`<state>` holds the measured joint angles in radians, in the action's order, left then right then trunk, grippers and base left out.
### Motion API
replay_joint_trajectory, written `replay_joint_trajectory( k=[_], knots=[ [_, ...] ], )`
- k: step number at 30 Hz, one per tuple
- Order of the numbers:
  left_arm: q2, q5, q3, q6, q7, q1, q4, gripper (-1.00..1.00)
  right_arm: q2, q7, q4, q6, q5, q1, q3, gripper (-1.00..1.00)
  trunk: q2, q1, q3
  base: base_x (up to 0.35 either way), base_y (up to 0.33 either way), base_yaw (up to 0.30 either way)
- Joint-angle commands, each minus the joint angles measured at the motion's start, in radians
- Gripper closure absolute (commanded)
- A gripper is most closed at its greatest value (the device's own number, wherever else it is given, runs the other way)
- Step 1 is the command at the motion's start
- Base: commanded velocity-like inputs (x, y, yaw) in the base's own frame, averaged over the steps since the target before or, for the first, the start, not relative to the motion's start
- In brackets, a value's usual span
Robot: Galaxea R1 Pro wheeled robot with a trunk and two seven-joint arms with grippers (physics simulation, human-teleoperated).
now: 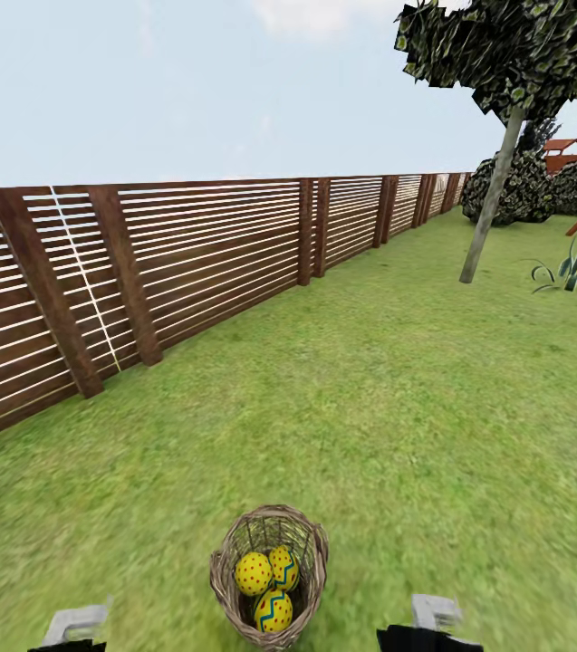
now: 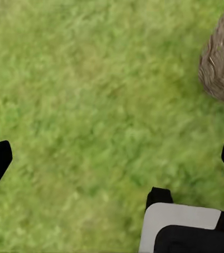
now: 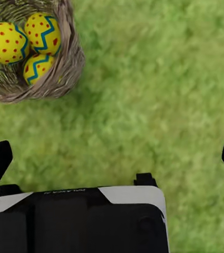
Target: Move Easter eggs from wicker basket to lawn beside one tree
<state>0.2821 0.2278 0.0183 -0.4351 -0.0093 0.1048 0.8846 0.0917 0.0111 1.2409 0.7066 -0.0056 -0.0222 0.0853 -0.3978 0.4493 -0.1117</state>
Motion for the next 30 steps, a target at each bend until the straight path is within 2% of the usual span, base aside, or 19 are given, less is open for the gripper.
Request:
replay_joint_trajectory(
  k=[1,3,4,6,8,12,14,16,17,19,20,23,27,30],
  knots=[
    [0.000,0.007,0.002,-0.095,0.000,0.001,0.091,-1.00,0.002,0.001,0.028,0.031,-0.001,-0.016,-0.012,-1.00,-0.002,0.001,-0.002,0.000,0.000,0.000],
    [0.000,0.008,0.003,-0.181,0.002,0.002,0.162,-1.00,0.002,0.001,0.045,0.053,-0.001,-0.034,-0.022,-1.00,-0.002,0.001,-0.002,0.000,0.000,0.000],
    [-0.001,0.009,0.003,-0.257,0.004,0.006,0.222,-1.00,0.002,0.001,0.057,0.073,-0.001,-0.056,-0.030,-1.00,-0.002,0.001,-0.002,0.000,0.000,0.000],
    [-0.002,0.009,0.005,-0.343,0.006,0.017,0.297,-1.00,0.002,0.001,0.067,0.104,-0.001,-0.100,-0.036,-1.00,-0.002,0.001,-0.002,0.000,0.000,0.000],
    [-0.006,0.009,0.005,-0.399,0.009,0.026,0.346,-1.00,0.002,0.001,0.070,0.144,-0.001,-0.155,-0.039,-1.00,-0.002,0.001,-0.002,0.000,0.000,0.000],
    [-0.008,0.009,0.006,-0.440,0.012,0.041,0.382,-1.00,0.005,0.001,0.068,0.191,-0.001,-0.236,-0.041,-1.00,-0.002,0.001,-0.002,0.000,0.000,0.000],
    [-0.005,0.007,0.020,-0.456,0.013,0.072,0.390,-1.00,0.014,0.002,0.062,0.204,-0.001,-0.283,-0.041,-1.00,-0.002,0.001,-0.002,0.000,0.000,0.000],
    [-0.003,0.006,0.065,-0.503,0.015,0.121,0.396,-1.00,0.022,0.003,0.050,0.220,0.000,-0.327,-0.042,-1.00,-0.002,0.001,-0.002,0.000,0.000,0.000],
    [-0.001,0.004,0.102,-0.554,0.016,0.163,0.399,-1.00,0.026,0.004,0.039,0.247,0.000,-0.357,-0.043,-1.00,-0.002,0.001,-0.002,0.000,0.000,0.000],
    [0.000,0.002,0.133,-0.591,0.018,0.214,0.402,-1.00,0.032,0.006,0.025,0.281,0.001,-0.389,-0.043,-1.00,-0.002,0.001,-0.002,0.000,0.000,0.000],
    [0.001,-0.001,0.152,-0.612,0.018,0.267,0.402,-1.00,0.036,0.007,0.007,0.307,0.001,-0.420,-0.043,-1.00,-0.002,0.001,-0.002,0.000,0.000,0.000],
    [-0.002,-0.004,0.173,-0.612,0.019,0.345,0.399,-1.00,0.042,0.010,-0.040,0.334,0.001,-0.467,-0.044,-1.00,-0.002,0.001,-0.002,0.000,0.000,0.000],
    [-0.007,-0.005,0.182,-0.612,0.020,0.381,0.395,-1.00,0.050,0.011,-0.122,0.341,0.000,-0.504,-0.047,-1.00,-0.002,0.001,-0.002,0.000,0.000,0.000],
    [-0.008,-0.002,0.184,-0.612,0.018,0.385,0.394,-1.00,0.057,0.011,-0.169,0.341,0.000,-0.522,-0.053,-1.00,-0.002,0.001,-0.002,0.000,0.000,0.000]
  ],
)
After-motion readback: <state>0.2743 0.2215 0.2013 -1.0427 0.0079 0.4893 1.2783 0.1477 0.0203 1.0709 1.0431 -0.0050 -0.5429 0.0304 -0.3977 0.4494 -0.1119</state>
